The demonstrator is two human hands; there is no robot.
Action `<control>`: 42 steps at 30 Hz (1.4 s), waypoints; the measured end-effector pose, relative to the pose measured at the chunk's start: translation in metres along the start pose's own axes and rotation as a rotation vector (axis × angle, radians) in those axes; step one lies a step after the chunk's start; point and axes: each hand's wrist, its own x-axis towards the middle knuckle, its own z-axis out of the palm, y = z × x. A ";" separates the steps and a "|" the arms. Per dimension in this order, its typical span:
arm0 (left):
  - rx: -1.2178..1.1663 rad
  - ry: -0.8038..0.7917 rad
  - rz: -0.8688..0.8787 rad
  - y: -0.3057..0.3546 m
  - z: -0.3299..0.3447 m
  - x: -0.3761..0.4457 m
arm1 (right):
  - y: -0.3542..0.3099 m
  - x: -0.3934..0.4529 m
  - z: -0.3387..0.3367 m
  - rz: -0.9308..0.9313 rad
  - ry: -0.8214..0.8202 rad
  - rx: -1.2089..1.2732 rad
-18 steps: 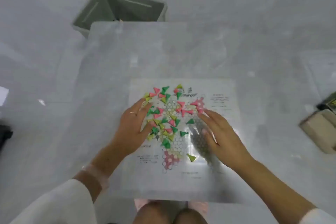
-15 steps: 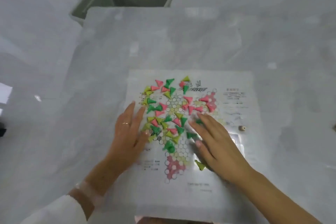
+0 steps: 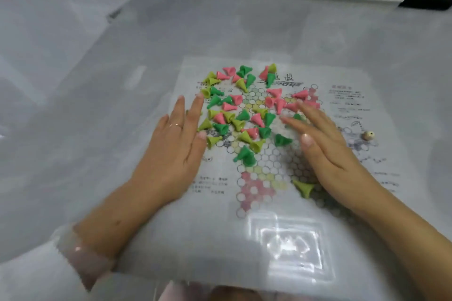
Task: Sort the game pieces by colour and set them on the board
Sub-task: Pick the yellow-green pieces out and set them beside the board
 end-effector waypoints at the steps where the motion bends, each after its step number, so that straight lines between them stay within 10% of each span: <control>1: 0.013 -0.015 -0.015 -0.001 -0.001 0.001 | -0.003 -0.001 -0.001 0.030 0.047 0.015; 5: -0.195 0.016 -0.095 0.000 -0.006 0.003 | -0.018 -0.015 -0.002 0.197 0.219 0.141; 12: -0.529 0.024 -0.464 0.017 -0.026 -0.014 | -0.040 -0.064 0.010 0.148 0.087 -0.337; 22: -0.098 0.100 -0.048 0.036 -0.017 -0.020 | -0.055 -0.045 0.021 0.233 0.302 -0.081; 29: -0.014 0.103 -0.067 0.044 0.000 -0.003 | -0.067 -0.012 0.037 0.257 0.307 0.064; 38: -0.697 0.082 -0.375 0.062 -0.021 -0.005 | -0.064 0.012 0.037 0.125 0.291 -0.249; 42: -1.372 -0.021 -0.701 0.063 -0.027 -0.001 | -0.063 0.014 0.051 0.087 0.200 -0.365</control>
